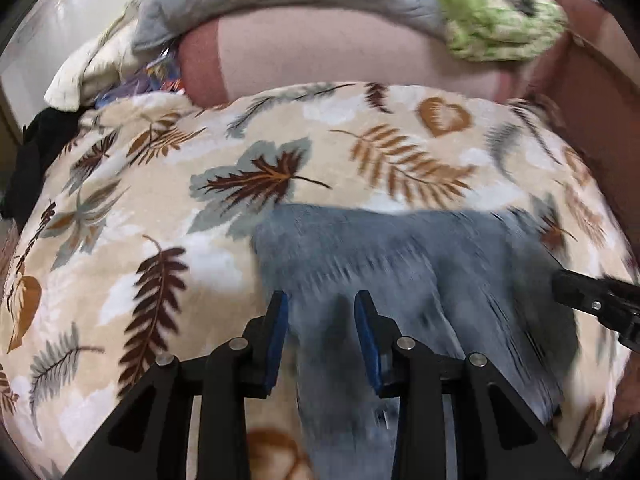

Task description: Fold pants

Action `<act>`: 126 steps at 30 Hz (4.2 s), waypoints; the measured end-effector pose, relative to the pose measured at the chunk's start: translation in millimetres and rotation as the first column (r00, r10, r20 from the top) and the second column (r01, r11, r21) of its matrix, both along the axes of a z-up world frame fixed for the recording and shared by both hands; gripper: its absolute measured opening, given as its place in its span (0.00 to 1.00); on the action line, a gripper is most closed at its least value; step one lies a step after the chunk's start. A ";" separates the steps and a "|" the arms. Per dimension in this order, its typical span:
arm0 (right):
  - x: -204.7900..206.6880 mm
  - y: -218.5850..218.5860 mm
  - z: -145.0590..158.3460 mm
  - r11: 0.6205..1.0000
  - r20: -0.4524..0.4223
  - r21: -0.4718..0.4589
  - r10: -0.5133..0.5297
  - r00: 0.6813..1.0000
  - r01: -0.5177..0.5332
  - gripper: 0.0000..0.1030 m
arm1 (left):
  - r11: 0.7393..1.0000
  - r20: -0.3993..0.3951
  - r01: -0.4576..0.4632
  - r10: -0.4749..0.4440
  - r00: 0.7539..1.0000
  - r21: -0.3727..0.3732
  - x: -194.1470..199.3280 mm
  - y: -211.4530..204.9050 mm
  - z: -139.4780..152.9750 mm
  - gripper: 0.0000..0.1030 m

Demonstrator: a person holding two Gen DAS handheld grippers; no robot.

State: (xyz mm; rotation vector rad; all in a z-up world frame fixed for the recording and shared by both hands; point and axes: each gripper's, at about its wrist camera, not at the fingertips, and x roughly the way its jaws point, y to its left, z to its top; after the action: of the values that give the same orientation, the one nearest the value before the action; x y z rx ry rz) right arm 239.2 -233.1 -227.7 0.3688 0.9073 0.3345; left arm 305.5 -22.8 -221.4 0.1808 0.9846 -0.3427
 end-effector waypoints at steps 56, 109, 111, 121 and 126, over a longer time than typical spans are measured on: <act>-289.6 80.1 171.2 0.929 0.390 -0.231 -0.183 0.902 0.288 0.66 | 0.963 0.464 -0.259 0.265 0.845 -0.079 -321.2 37.7 184.1 0.89; -269.7 114.7 175.6 0.897 0.407 -0.309 -0.177 0.896 0.317 0.71 | 0.941 0.478 -0.329 0.328 0.815 -0.085 -317.1 66.5 185.5 0.95; -267.0 116.2 175.6 0.897 0.407 -0.310 -0.175 0.896 0.316 0.71 | 0.940 0.476 -0.330 0.329 0.816 -0.086 -314.9 67.9 183.8 0.95; -254.9 124.1 172.2 0.891 0.413 -0.334 -0.156 0.897 0.308 0.71 | 0.949 0.475 -0.303 0.307 0.825 -0.086 -310.5 68.8 180.6 0.95; -250.8 124.1 169.7 0.889 0.408 -0.339 -0.156 0.899 0.308 0.71 | 0.954 0.475 -0.286 0.294 0.829 -0.092 -309.8 68.8 180.4 0.95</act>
State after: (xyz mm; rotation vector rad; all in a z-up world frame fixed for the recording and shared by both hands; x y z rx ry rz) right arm -11.6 -109.1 -58.0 0.0313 0.5273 -0.0151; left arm -4.3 45.9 -41.0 0.0904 0.4961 -0.0157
